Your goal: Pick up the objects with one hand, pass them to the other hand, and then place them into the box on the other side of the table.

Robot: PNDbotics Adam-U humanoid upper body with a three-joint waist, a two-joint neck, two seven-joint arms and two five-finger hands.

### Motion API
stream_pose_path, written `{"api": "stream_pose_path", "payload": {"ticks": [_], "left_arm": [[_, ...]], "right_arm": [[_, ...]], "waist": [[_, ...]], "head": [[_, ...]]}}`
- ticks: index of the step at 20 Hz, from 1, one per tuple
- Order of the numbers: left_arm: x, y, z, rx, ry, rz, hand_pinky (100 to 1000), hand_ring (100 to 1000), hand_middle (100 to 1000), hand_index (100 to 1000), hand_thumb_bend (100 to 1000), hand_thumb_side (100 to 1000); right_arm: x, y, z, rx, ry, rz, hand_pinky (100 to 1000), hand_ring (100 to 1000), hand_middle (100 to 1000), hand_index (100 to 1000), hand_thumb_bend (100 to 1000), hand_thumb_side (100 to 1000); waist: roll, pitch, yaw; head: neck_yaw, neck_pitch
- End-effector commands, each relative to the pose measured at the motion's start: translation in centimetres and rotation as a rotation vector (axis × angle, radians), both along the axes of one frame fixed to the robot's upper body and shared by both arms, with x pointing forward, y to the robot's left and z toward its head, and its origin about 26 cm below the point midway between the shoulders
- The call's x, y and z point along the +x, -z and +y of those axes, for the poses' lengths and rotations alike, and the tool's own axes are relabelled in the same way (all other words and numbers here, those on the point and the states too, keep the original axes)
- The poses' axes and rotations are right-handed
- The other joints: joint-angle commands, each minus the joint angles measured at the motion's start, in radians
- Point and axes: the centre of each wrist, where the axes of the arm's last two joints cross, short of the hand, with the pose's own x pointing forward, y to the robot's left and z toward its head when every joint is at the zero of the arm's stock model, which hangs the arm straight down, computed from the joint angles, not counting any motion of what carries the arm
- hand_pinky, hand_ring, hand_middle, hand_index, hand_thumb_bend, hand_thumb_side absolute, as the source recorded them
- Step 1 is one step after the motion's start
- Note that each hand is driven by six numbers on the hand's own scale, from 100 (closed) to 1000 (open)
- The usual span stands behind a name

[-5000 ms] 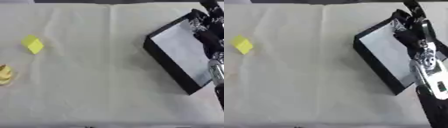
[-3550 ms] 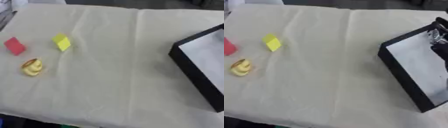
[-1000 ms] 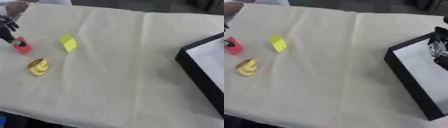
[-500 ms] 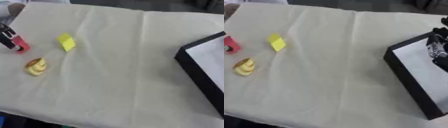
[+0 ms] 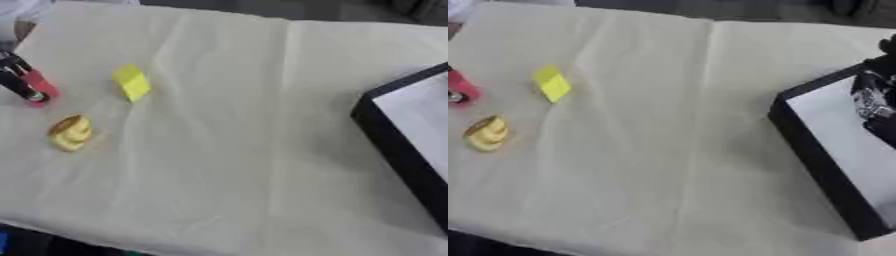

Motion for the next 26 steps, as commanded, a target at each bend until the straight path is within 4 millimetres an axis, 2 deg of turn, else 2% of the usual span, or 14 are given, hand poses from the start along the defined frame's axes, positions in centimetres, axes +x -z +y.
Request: {"api": "stream_pose_path", "payload": {"ticks": [1, 4, 11, 16, 20, 26], "left_arm": [[-0.3, -1.3, 0.8, 0.003, -0.031, -0.039, 977, 877, 790, 843, 414, 100], [-0.2, -0.9, 0.5, -0.006, -0.049, -0.046, 976, 873, 781, 814, 361, 100], [-0.1, -0.5, 0.3, 0.0, -0.053, -0.026, 972, 865, 763, 746, 319, 100], [0.0, -0.6, 0.3, 0.013, -0.059, -0.016, 948, 814, 701, 641, 261, 100], [0.0, -1.7, 0.1, 0.008, -0.046, -0.042, 885, 735, 627, 581, 161, 100], [0.1, -4.4, -0.7, -0.024, 0.018, -0.127, 838, 670, 572, 540, 139, 100]], "right_arm": [[-0.2, -0.8, 0.1, -0.021, -0.003, -0.025, 973, 928, 977, 1000, 100, 230], [-0.2, -0.7, 0.2, -0.02, -0.002, -0.02, 973, 928, 978, 1000, 100, 232], [-0.3, -0.6, 0.2, -0.017, 0.002, -0.018, 974, 929, 978, 1000, 100, 234], [-0.3, -0.5, 0.1, -0.014, 0.009, -0.016, 974, 929, 978, 1000, 100, 234], [-0.3, -0.5, 0.0, -0.017, 0.011, -0.017, 973, 928, 977, 1000, 100, 230], [-0.4, -0.6, -0.1, -0.02, 0.008, -0.02, 974, 928, 977, 1000, 100, 227]], "waist": [[0.002, -0.013, -0.003], [0.002, -0.011, -0.005], [0.003, -0.011, -0.007], [0.005, -0.013, -0.006], [0.007, -0.019, -0.004], [0.01, -0.027, -0.001]], "head": [[0.008, -0.016], [0.011, -0.017], [0.016, -0.016], [0.014, -0.012], [0.009, -0.006], [-0.012, -0.001]]}}
